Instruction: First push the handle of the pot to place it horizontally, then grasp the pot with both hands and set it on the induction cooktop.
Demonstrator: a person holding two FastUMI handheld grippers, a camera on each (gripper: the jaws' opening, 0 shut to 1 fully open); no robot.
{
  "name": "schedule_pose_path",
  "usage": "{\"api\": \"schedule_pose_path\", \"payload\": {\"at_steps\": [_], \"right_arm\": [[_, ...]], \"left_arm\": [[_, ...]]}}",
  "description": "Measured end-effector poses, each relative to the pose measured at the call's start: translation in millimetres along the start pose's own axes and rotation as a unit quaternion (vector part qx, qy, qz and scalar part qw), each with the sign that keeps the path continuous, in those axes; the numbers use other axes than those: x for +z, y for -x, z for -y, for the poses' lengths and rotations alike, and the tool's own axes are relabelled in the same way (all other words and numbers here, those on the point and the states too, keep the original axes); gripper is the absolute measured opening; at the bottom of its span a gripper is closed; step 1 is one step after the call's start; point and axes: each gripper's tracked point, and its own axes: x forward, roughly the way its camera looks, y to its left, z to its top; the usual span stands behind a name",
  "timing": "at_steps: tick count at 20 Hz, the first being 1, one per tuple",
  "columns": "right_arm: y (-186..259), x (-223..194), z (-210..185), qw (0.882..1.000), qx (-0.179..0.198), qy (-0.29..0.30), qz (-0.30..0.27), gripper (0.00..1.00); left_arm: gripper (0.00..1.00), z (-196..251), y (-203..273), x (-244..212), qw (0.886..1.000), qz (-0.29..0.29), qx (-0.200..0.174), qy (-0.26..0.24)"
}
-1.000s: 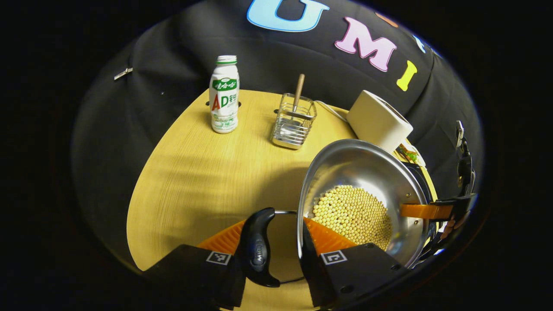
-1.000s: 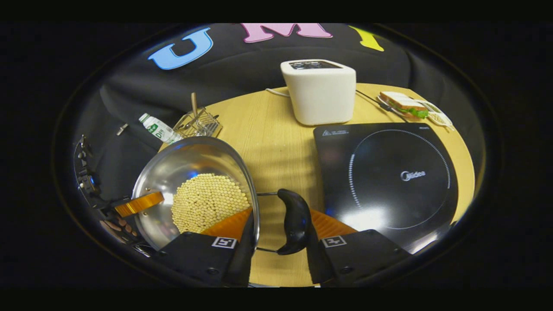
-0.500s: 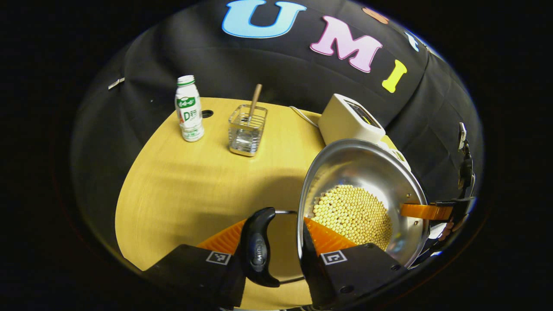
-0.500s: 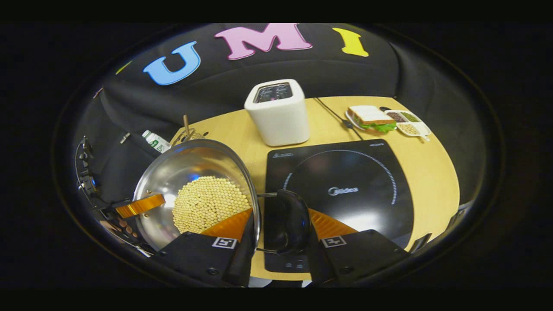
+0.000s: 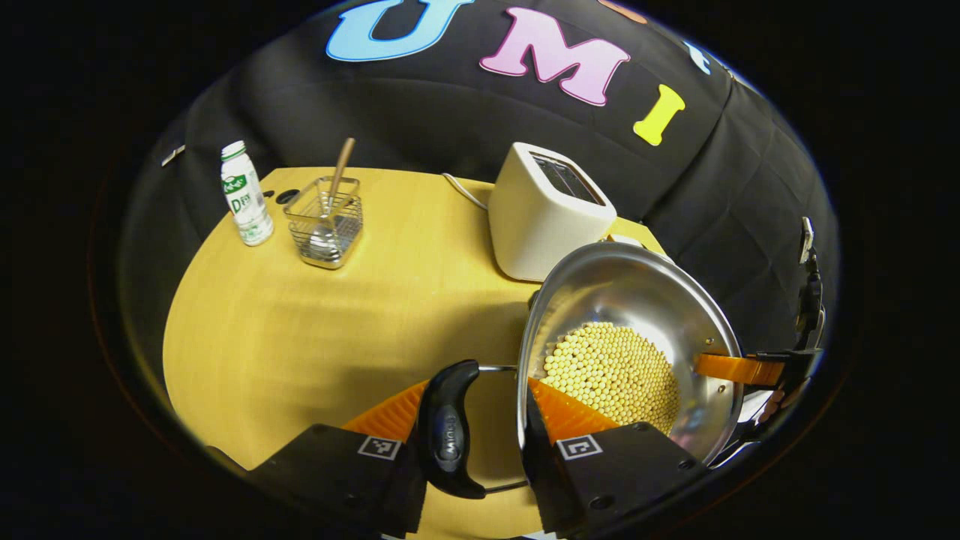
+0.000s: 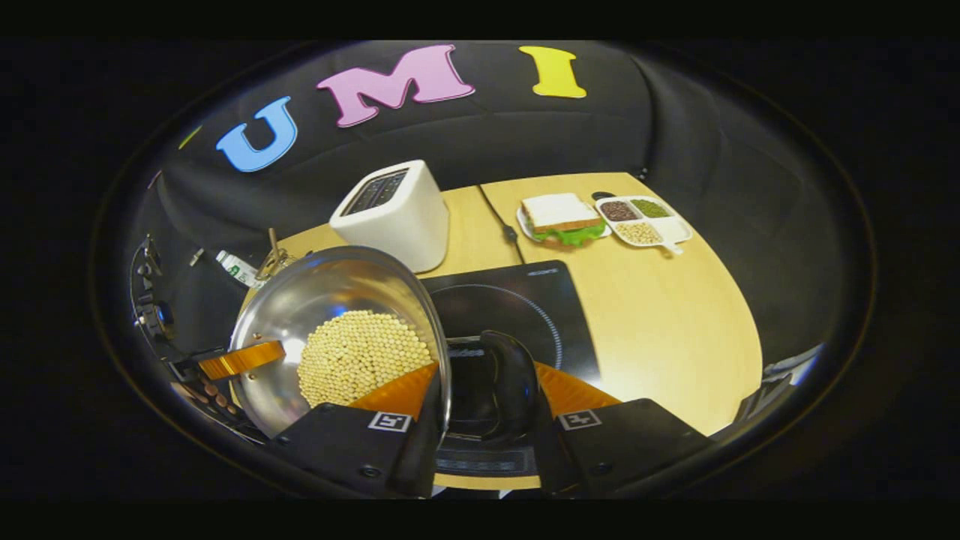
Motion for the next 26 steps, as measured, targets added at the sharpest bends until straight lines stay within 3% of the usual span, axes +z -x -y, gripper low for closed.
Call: {"api": "schedule_pose_path", "payload": {"at_steps": [9, 11, 13, 14, 15, 19, 20, 21, 26], "right_arm": [[-31.5, 15.2, 79.6, 1.000, -0.003, -0.008, -0.015, 0.55], [-39.8, 15.6, 81.6, 1.000, 0.000, -0.009, -0.021, 0.51], [-49.4, 16.9, 80.7, 1.000, 0.003, -0.007, -0.026, 0.56], [-53.9, 20.2, 79.1, 1.000, 0.006, -0.007, -0.020, 0.51], [-54.8, 21.5, 77.9, 1.000, 0.008, -0.006, -0.019, 0.56], [-60.1, 24.5, 77.3, 1.000, 0.018, -0.005, -0.012, 0.56], [-58.8, 25.1, 77.7, 1.000, 0.017, -0.007, -0.012, 0.52], [-60.9, 25.7, 77.5, 1.000, 0.016, -0.008, -0.013, 0.57], [-59.6, 25.8, 79.3, 1.000, 0.016, -0.015, -0.015, 0.58]], "left_arm": [[0.62, 66.2, -56.6, -6.1, 1.000, -0.005, 0.007, 0.006], [0.60, 67.1, -64.7, -4.9, 1.000, -0.006, 0.014, 0.006], [0.60, 64.0, -71.3, -4.8, 1.000, -0.010, 0.018, 0.009], [0.60, 61.9, -71.6, -2.1, 1.000, -0.004, 0.020, 0.010], [0.60, 60.3, -73.5, -0.4, 1.000, -0.001, 0.022, 0.009], [0.61, 58.4, -77.4, -3.6, 1.000, 0.002, 0.019, 0.018], [0.62, 58.2, -76.9, -3.3, 1.000, 0.001, 0.020, 0.015], [0.61, 57.9, -77.1, -3.9, 1.000, 0.000, 0.020, 0.011], [0.64, 57.3, -76.9, -3.4, 1.000, -0.004, 0.020, 0.007]]}}
